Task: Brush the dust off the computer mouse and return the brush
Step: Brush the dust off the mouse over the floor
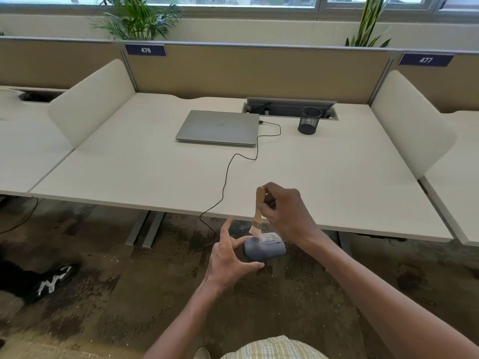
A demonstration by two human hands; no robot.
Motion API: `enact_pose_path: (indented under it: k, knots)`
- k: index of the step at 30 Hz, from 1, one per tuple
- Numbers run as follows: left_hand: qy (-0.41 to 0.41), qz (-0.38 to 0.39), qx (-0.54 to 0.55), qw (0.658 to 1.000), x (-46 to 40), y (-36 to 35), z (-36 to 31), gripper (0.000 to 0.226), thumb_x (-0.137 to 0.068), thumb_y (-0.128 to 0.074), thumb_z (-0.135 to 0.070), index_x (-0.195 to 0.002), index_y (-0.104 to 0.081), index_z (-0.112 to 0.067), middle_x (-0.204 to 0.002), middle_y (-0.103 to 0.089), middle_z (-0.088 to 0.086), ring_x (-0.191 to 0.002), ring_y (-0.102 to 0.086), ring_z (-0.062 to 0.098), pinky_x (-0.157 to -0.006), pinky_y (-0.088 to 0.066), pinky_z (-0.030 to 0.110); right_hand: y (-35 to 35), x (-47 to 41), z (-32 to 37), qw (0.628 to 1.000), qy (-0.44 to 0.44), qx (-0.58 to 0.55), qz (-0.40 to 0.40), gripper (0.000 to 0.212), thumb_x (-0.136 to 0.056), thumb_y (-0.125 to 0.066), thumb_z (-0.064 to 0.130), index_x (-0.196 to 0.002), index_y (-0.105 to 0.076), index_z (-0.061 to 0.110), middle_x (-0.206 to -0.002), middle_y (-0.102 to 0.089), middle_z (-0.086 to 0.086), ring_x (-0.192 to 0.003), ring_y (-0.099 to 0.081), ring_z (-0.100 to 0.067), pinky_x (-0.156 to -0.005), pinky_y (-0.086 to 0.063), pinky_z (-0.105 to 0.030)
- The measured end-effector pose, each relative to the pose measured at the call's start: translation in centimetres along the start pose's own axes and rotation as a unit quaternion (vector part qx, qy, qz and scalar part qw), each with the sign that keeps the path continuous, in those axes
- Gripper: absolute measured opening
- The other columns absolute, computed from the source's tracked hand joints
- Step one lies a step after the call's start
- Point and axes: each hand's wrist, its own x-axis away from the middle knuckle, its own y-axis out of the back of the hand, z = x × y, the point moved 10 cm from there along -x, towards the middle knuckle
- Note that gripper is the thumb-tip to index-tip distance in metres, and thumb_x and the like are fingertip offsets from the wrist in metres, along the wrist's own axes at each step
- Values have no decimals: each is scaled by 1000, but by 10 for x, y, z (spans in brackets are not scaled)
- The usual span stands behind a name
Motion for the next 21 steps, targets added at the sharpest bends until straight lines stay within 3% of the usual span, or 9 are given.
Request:
enact_pose_path:
  k: [2, 6, 12, 17, 21]
  knots:
    - [-1, -4, 2, 1000, 0, 2, -1, 135, -52, -97, -38, -154, -15, -10, -113, -74, -5, -103, -65, 2, -96, -43, 11, 2, 4, 0, 1000, -2, -21, 6, 7, -89, -69, 6, -94, -66, 8, -81, -71, -3, -71, -69, -17, -68, -60, -36]
    - [-8, -5, 6, 1000, -1, 4, 1, 133, -52, -98, -36, -153, -17, -6, -114, -74, -2, -92, -59, -6, -85, -34, -7, -7, 15, 3, 999, 13, -19, 49, 12, -88, -72, 6, -98, -67, 9, -85, -72, -4, -75, -71, -17, -71, -61, -36]
    - [-4, -3, 18, 1000, 1, 1, 1, 134, -51, -98, -36, -154, -17, -9, -110, -75, -2, -95, -66, 2, -85, -41, -3, 9, 7, -10, 1000, 1, -7, 12, 11, -89, -69, 3, -98, -66, 7, -84, -72, -5, -73, -69, -19, -70, -59, -39]
    - [-6, 3, 24, 1000, 3, 0, -1, 135, -51, -98, -36, -155, -15, -11, -113, -74, -3, -93, -61, -7, -86, -35, -8, 9, 15, -9, 1000, -3, -12, 28, 13, -89, -71, 4, -102, -68, 7, -89, -73, -4, -78, -70, -16, -71, -60, -26]
    - [-13, 19, 11, 1000, 7, -5, 2, 135, -52, -98, -35, -155, -14, -12, -112, -75, -3, -90, -56, -23, -85, -32, -9, 5, 16, -19, 999, -18, 6, 30, 12, -90, -69, 4, -101, -67, 8, -88, -72, -5, -77, -70, -19, -72, -61, -34]
